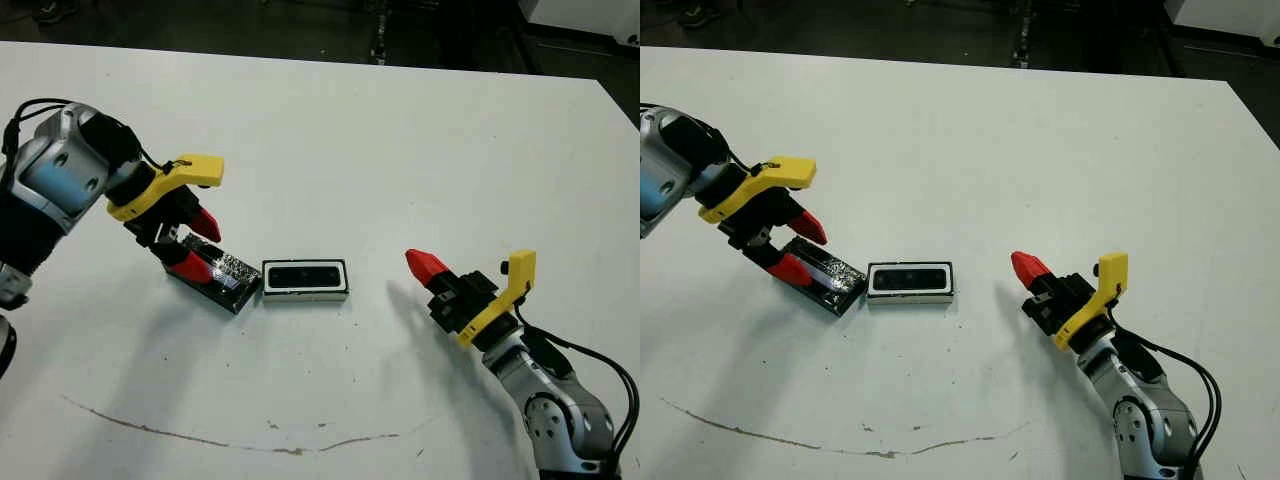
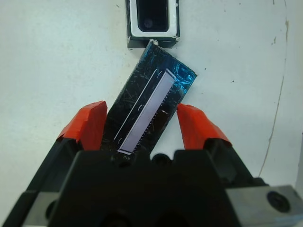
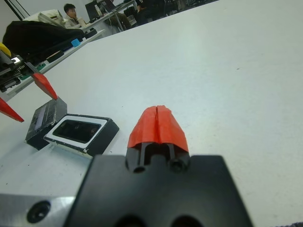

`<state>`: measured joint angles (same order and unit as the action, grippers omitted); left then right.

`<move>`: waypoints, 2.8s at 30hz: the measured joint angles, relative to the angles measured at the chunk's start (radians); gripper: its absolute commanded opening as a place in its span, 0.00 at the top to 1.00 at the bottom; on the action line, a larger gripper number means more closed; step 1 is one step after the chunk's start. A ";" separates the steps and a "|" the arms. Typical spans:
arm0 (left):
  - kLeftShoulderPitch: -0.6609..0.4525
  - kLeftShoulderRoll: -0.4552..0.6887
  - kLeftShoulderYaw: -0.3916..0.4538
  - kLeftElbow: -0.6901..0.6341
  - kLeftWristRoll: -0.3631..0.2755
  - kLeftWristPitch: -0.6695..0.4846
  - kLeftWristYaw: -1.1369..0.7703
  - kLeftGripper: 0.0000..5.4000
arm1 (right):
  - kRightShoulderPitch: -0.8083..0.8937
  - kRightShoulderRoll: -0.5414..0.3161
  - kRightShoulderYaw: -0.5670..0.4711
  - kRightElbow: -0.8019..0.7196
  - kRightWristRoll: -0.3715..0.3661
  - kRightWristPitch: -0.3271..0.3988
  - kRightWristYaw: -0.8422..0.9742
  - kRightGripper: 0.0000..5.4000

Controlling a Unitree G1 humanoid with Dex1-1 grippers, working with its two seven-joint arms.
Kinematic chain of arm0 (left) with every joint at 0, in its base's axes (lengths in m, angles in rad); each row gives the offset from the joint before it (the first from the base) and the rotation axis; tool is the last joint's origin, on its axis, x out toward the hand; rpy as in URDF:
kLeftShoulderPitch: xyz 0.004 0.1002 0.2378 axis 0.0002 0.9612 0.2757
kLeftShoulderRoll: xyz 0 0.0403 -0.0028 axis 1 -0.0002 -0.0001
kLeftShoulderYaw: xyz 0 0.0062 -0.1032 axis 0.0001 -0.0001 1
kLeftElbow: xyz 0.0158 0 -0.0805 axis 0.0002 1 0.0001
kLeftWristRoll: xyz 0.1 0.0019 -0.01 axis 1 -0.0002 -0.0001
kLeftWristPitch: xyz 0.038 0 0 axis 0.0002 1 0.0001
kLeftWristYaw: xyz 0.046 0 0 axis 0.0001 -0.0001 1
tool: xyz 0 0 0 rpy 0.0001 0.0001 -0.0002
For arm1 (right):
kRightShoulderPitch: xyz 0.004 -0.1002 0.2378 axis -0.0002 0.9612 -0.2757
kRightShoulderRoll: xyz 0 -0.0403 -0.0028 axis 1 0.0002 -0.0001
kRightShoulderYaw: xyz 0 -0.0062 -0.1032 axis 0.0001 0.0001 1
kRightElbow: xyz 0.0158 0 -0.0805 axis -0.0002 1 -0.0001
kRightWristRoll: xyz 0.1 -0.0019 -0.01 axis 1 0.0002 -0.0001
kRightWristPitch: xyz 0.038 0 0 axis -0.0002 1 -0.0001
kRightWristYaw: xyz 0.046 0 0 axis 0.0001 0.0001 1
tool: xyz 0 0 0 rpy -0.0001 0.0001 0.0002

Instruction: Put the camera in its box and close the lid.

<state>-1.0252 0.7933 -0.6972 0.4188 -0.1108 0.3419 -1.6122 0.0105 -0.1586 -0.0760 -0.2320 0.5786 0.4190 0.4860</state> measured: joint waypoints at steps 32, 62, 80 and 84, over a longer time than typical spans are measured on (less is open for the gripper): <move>-0.026 0.022 -0.045 -0.144 0.265 -0.436 0.000 0.00 | 0.025 0.005 0.019 0.004 -0.006 -0.001 0.001 1.00; 0.016 -0.123 0.022 0.112 0.411 -0.715 0.038 0.00 | 0.035 0.011 0.020 -0.007 -0.001 0.000 -0.009 1.00; 0.018 -0.134 0.006 0.130 0.411 -0.557 0.002 0.28 | 0.035 0.010 0.020 -0.007 -0.002 0.000 -0.008 1.00; -0.045 -0.119 -0.140 0.136 0.376 -0.539 0.003 0.40 | 0.035 0.010 0.020 -0.008 -0.001 0.000 -0.008 1.00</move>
<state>-1.0702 0.6745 -0.8375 0.5544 0.2647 -0.1967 -1.6096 0.0459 -0.1487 -0.0563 -0.2401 0.5774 0.4187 0.4779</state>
